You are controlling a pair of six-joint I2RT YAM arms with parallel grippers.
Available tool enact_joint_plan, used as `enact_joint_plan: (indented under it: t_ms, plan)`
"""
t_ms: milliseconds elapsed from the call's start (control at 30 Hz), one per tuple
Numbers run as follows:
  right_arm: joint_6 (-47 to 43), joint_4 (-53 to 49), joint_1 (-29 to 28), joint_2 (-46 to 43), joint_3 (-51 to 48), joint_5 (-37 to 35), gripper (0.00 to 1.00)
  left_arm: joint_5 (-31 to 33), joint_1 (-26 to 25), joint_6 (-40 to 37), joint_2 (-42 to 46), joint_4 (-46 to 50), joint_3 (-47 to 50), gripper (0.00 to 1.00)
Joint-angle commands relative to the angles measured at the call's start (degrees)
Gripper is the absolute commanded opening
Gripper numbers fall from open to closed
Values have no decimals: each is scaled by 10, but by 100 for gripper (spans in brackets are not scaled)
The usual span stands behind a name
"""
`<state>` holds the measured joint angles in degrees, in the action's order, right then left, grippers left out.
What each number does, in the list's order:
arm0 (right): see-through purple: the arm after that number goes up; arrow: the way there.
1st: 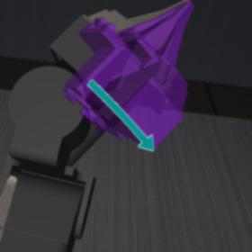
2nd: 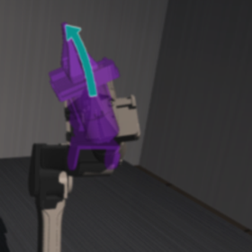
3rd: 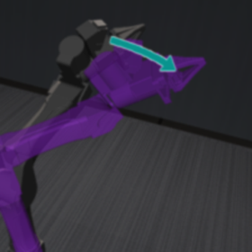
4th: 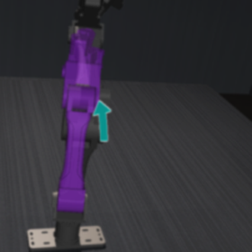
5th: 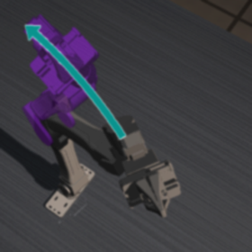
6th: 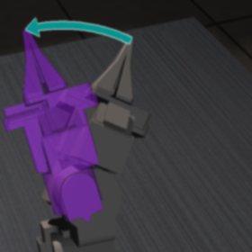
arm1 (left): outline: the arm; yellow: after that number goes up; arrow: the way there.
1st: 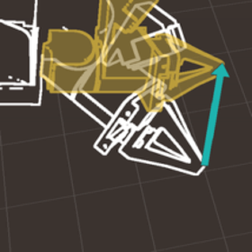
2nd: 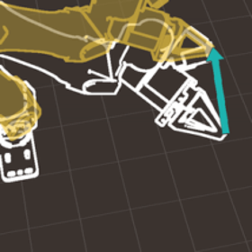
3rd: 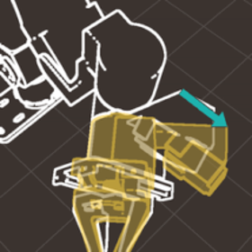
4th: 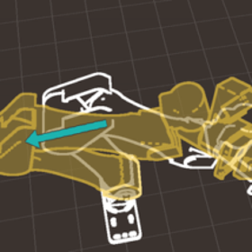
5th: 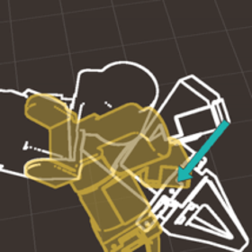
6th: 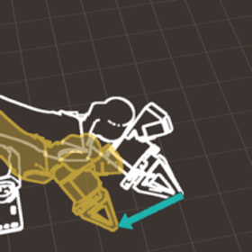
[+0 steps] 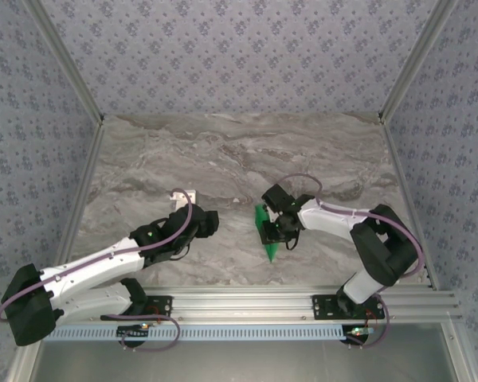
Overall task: Fold a paper plane with a square sheet of paper (fold left side to right side)
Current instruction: Pick up the paper plane at the center of the table, then place the paper plane at the center of the table.
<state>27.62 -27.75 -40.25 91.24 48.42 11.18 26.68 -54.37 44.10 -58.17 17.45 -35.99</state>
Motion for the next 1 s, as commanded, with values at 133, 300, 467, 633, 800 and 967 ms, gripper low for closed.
enact_joint_plan:
  t_ms: [133,300,467,633,800,967]
  plan:
    - [-11,-40,15,15,54,-20,11,16,4,-1,26,29,-11,78]
    - [-49,-98,52,66,157,-41,8,16,4,0,49,41,-8,79]
    - [-51,-126,88,153,288,-78,8,9,4,1,75,46,6,88]
    - [-12,-151,102,242,399,-122,8,-2,5,3,101,41,28,98]
    - [-2,-168,103,309,459,-135,10,-13,5,-8,108,48,30,98]
    - [-4,-172,103,337,476,-132,16,-18,5,-17,105,45,30,98]
